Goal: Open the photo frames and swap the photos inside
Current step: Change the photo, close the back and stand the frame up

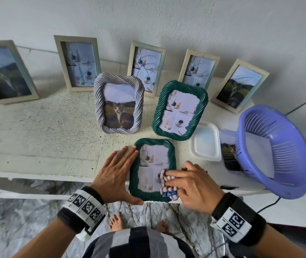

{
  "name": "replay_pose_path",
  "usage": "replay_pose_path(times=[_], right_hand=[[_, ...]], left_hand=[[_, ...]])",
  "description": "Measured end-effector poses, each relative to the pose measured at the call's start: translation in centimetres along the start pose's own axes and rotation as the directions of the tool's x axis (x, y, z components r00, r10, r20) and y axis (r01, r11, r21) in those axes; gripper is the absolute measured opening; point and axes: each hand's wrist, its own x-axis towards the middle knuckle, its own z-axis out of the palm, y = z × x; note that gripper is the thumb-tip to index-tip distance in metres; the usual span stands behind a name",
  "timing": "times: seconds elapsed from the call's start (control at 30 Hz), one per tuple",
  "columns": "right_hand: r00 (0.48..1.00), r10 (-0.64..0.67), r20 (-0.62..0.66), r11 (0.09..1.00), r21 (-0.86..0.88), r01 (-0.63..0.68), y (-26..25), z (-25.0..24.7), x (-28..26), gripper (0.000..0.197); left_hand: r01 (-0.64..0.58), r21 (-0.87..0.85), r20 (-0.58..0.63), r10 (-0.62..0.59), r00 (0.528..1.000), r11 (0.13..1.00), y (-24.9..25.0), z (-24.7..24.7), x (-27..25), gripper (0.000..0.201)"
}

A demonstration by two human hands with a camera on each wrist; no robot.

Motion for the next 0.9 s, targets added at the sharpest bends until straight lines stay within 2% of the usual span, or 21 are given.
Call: replay_pose_path(times=[0.07,0.13,0.2,0.27,0.33,0.4,0.43,0.57,0.67,0.73,0.8,0.83,0.9], right_hand=[[0.995,0.091,-0.032,0.994,0.058,-0.089,1.6,-0.8,0.0,0.038],[0.968,0.222,-0.114,0.97,0.13,-0.207,3.8,-1.7,0.0,0.037],[0.888,0.396,-0.236,0.916,0.17,-0.363,6.4,-2.4,0.0,0.035],[0.766,0.556,-0.321,0.831,0.202,-0.518,8.8,-2.7,0.6,0.031],[0.663,0.647,-0.377,0.76,0.241,-0.604,10.5,-2.7,1.7,0.024],[0.611,0.682,-0.402,0.725,0.258,-0.639,11.0,-2.5,3.1,0.029],[0.608,0.696,-0.383,0.712,0.252,-0.656,10.9,-2.3,3.7,0.032],[0.66,0.709,-0.247,0.701,0.147,-0.698,9.7,-1.0,4.8,0.04],[0.662,0.708,-0.246,0.689,0.031,-0.724,9.2,-1.1,4.3,0.046],[0.642,0.688,-0.337,0.685,0.011,-0.729,7.9,-1.5,3.7,0.046],[0.641,0.601,-0.478,0.752,0.066,-0.656,5.7,-1.2,3.0,0.039],[0.661,0.562,-0.497,0.798,0.114,-0.592,4.2,-0.8,2.7,0.035],[0.735,0.564,-0.375,0.825,0.248,-0.507,1.5,0.4,2.1,0.03]], left_hand=[[0.001,-0.003,-0.002,-0.001,1.0,1.0,0.0,0.0,0.0,0.148],[-0.001,0.001,0.002,0.001,1.0,1.0,0.0,0.0,0.0,0.148],[-0.005,0.004,0.003,0.005,1.0,1.0,-0.1,0.0,0.0,0.148],[-0.007,0.002,0.002,0.007,1.0,1.0,-0.1,0.0,0.0,0.149],[-0.009,-0.002,0.003,0.009,1.0,1.0,-0.1,0.1,0.0,0.149],[-0.01,-0.01,-0.007,0.01,1.0,1.0,-0.1,0.1,0.0,0.149],[-0.011,-0.014,-0.012,0.011,1.0,1.0,-0.1,0.1,0.0,0.148],[-0.017,-0.021,-0.019,0.016,1.0,1.0,0.0,-0.1,-0.1,0.147],[-0.023,-0.014,-0.022,0.023,0.999,1.0,-0.1,0.0,-0.2,0.145],[-0.037,-0.019,-0.031,0.036,0.999,0.999,-0.1,0.0,-0.3,0.139],[-0.045,-0.016,-0.042,0.044,0.998,0.999,0.1,0.1,-0.6,0.134],[-0.044,-0.013,-0.049,0.044,0.998,0.999,0.5,0.2,-0.7,0.133],[-0.024,-0.04,-0.06,0.022,0.998,0.999,1.4,0.5,-0.9,0.135]])
